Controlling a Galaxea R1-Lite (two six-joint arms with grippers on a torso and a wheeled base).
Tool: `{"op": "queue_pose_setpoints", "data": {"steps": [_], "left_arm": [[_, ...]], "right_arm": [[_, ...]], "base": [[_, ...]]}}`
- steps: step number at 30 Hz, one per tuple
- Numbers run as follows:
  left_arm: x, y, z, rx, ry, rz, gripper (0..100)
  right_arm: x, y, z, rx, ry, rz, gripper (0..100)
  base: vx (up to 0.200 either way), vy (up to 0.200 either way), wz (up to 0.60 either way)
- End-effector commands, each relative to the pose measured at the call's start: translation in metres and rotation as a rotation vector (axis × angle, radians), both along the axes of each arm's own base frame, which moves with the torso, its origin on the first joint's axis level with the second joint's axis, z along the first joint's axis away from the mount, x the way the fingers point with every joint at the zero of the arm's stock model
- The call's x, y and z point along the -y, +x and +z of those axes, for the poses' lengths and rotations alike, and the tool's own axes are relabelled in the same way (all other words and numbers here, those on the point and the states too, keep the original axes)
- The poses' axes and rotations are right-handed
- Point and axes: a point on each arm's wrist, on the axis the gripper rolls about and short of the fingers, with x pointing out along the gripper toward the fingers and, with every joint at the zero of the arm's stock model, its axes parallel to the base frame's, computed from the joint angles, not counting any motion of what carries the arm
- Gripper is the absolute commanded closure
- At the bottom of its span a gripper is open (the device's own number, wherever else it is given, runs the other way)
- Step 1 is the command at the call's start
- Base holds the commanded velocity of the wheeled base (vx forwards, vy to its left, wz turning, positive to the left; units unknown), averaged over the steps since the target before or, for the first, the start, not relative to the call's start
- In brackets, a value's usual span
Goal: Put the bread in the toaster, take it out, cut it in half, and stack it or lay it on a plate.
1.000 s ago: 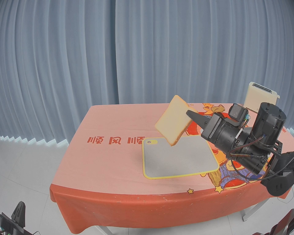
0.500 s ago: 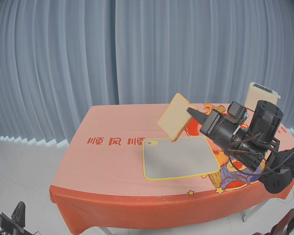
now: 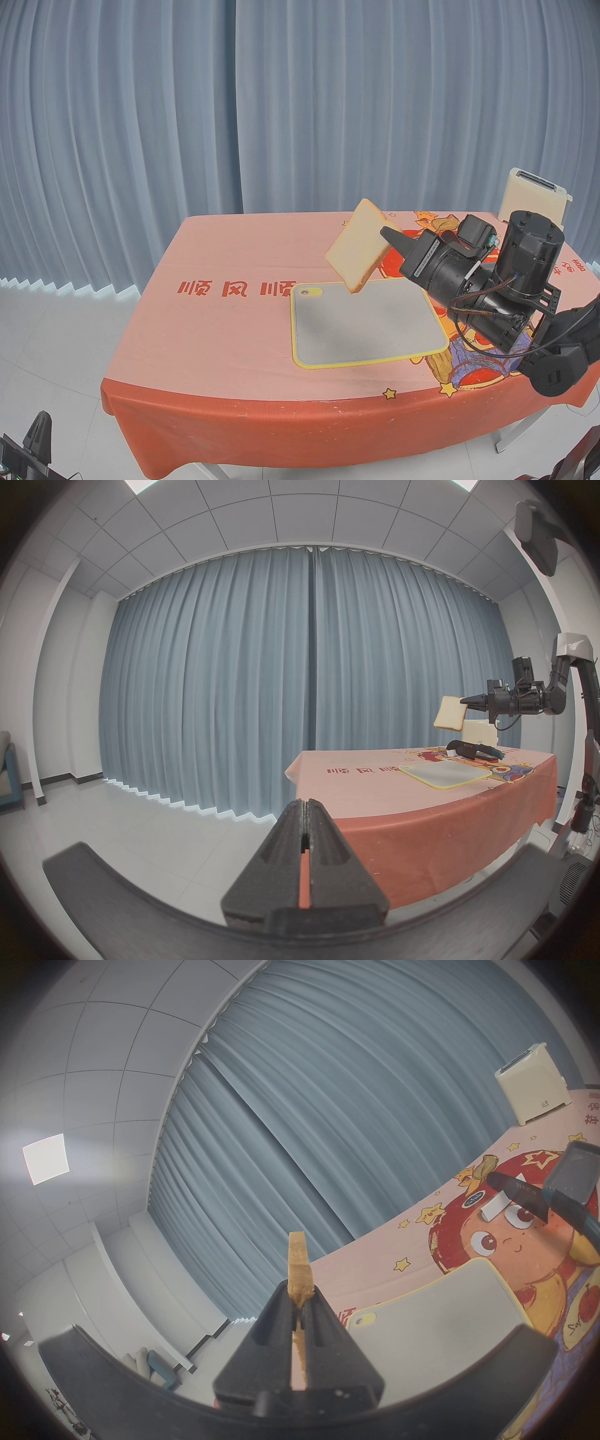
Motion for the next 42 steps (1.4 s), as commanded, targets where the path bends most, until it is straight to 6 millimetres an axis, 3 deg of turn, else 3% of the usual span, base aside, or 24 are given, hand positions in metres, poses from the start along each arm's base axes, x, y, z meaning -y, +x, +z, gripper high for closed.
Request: {"op": "queue_pose_setpoints", "data": {"steps": [1, 32, 38, 42], "left_arm": [[0.000, 0.000, -0.005, -0.001, -0.003, 0.000, 100], [0.000, 0.000, -0.005, 0.000, 0.004, -0.004, 100], [0.000, 0.000, -0.005, 0.000, 0.004, -0.004, 100], [0.000, 0.000, -0.005, 0.000, 0.004, -0.004, 100]], "right_arm": [[-0.004, 0.000, -0.006, -0.015, -0.013, 0.004, 100], [0.008, 0.002, -0.005, -0.045, -0.070, -0.037, 100], [0.005, 0.005, -0.006, -0.052, -0.078, -0.029, 100], [-0.003, 0.018, -0.015, -0.092, -0.109, -0.028, 100]], "base": [[0.000, 0.000, 0.00], [0.000, 0.000, 0.00], [0.000, 0.000, 0.00], [0.000, 0.000, 0.00]]}}
